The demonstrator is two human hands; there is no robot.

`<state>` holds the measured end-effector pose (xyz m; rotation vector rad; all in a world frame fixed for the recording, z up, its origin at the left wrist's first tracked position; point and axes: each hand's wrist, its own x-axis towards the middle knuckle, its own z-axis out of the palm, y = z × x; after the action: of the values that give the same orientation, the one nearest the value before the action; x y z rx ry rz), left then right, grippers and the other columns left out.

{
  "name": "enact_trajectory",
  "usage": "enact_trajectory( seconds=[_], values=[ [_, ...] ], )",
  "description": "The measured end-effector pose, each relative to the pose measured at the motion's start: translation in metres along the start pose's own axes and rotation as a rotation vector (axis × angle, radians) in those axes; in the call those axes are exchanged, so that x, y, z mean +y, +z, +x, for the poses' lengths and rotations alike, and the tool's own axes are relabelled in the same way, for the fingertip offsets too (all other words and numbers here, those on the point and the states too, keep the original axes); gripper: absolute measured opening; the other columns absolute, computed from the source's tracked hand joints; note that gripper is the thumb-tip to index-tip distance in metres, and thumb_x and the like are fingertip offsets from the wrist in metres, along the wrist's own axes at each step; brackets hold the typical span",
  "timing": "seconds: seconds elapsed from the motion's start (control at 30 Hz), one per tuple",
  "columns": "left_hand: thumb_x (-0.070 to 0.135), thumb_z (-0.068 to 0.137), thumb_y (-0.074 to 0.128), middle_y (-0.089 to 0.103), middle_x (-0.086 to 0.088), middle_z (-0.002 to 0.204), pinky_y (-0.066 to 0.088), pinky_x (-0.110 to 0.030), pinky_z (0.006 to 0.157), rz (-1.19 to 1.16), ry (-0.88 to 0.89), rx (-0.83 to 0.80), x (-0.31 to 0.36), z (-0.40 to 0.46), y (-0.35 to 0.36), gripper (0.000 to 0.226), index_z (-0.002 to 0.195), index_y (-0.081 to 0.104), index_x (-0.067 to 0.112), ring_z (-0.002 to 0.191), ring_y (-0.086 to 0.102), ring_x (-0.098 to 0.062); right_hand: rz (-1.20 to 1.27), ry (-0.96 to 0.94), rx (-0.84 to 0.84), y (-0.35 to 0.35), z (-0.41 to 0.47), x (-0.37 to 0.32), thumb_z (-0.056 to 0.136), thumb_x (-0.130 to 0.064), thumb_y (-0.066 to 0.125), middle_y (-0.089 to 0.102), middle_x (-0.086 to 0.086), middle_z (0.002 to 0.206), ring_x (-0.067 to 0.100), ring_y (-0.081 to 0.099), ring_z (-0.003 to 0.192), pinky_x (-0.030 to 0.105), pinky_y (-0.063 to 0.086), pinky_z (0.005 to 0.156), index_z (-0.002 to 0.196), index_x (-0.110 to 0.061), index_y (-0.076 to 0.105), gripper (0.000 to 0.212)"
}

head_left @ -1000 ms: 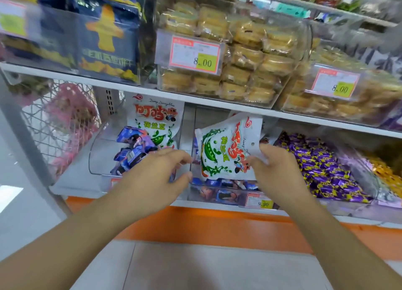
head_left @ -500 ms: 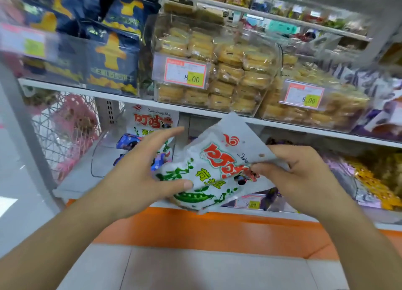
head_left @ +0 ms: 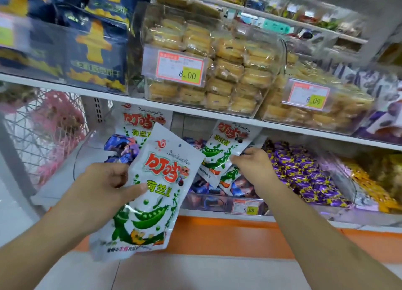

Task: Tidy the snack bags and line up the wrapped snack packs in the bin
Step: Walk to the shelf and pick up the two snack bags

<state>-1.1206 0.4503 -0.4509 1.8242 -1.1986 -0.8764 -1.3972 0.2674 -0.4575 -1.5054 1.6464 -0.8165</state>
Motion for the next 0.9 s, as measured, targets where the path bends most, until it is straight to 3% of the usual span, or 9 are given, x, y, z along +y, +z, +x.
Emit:
enact_trajectory(
  seconds=[0.1,0.2,0.33,0.43,0.53,0.6,0.7,0.8,0.9],
  values=[
    [0.038,0.081,0.086,0.083,-0.004,0.084,0.061,-0.053,0.092,-0.048,-0.019,0.004,0.002,0.004,0.002,0.027,0.095,0.080,0.016,0.081,0.081,-0.026,0.076,0.032,0.018,0.020,0.024,0.011,0.075,-0.033,0.085,0.064,0.034,0.083,0.047,0.071,0.082,0.064,0.061,0.082,0.081,0.009,0.058,0.050],
    [0.027,0.084,0.085,0.084,0.000,0.083,0.062,-0.050,0.089,-0.087,-0.039,-0.015,0.007,0.005,0.006,0.015,0.094,0.081,0.017,0.078,0.082,-0.021,0.162,0.070,-0.003,0.035,0.050,0.030,0.060,-0.040,0.086,0.064,0.038,0.111,0.054,0.067,0.105,0.071,0.056,0.079,0.107,0.015,0.057,0.078],
    [0.021,0.083,0.085,0.084,-0.001,0.082,0.063,-0.048,0.085,-0.122,-0.058,0.017,0.004,0.006,0.002,0.015,0.095,0.081,0.014,0.078,0.082,-0.022,0.316,0.099,0.011,0.033,0.031,0.011,0.088,-0.012,0.077,0.066,0.037,0.117,0.052,0.070,0.103,0.053,0.066,0.076,0.113,0.011,0.064,0.037],
    [0.017,0.084,0.084,0.084,0.004,0.081,0.061,-0.041,0.082,-0.158,-0.065,0.060,0.005,0.002,-0.006,0.009,0.093,0.083,0.020,0.072,0.082,-0.017,0.374,0.107,0.014,0.022,0.014,0.004,0.096,-0.008,0.070,0.075,0.029,0.109,0.040,0.078,0.090,0.041,0.066,0.062,0.113,0.011,0.063,0.027],
    [0.013,0.086,0.083,0.083,0.002,0.078,0.061,-0.038,0.074,-0.208,-0.072,0.133,0.003,-0.001,-0.016,0.010,0.090,0.082,0.022,0.067,0.081,-0.018,0.351,0.129,-0.013,0.003,-0.010,0.003,0.097,-0.013,0.070,0.075,0.029,0.101,0.038,0.079,0.077,0.052,0.058,0.064,0.092,0.004,0.056,0.022],
    [0.012,0.086,0.082,0.083,-0.003,0.078,0.063,-0.043,0.077,-0.239,-0.083,0.157,0.001,-0.005,-0.022,0.009,0.090,0.082,0.020,0.068,0.081,-0.024,0.398,0.144,-0.018,-0.012,-0.027,0.003,0.098,-0.006,0.067,0.076,0.029,0.100,0.041,0.078,0.082,0.060,0.058,0.072,0.078,-0.004,0.054,0.024],
    [0.016,0.087,0.082,0.083,-0.008,0.082,0.063,-0.051,0.084,-0.277,-0.104,0.152,-0.002,-0.014,-0.026,0.007,0.095,0.081,0.016,0.074,0.082,-0.031,0.493,0.151,-0.112,-0.035,-0.056,0.005,0.099,0.000,0.064,0.076,0.028,0.108,0.040,0.078,0.090,0.051,0.065,0.075,0.103,0.006,0.067,0.008],
    [0.021,0.089,0.081,0.084,-0.007,0.089,0.062,-0.055,0.090,-0.303,-0.115,0.118,-0.004,-0.023,-0.022,0.009,0.096,0.082,0.015,0.081,0.082,-0.031,0.506,0.134,-0.233,-0.050,-0.086,0.013,0.100,0.000,0.059,0.078,0.022,0.109,0.032,0.079,0.081,0.037,0.061,0.061,0.118,0.005,0.070,0.022],
    [0.028,0.091,0.079,0.084,-0.004,0.091,0.061,-0.055,0.092,-0.330,-0.124,0.038,0.000,-0.034,-0.013,0.013,0.097,0.082,0.017,0.085,0.081,-0.030,0.495,0.069,-0.353,-0.049,-0.111,0.019,0.100,-0.002,0.057,0.077,0.021,0.116,0.037,0.076,0.098,0.043,0.058,0.079,0.118,-0.002,0.074,0.025]
  ],
)
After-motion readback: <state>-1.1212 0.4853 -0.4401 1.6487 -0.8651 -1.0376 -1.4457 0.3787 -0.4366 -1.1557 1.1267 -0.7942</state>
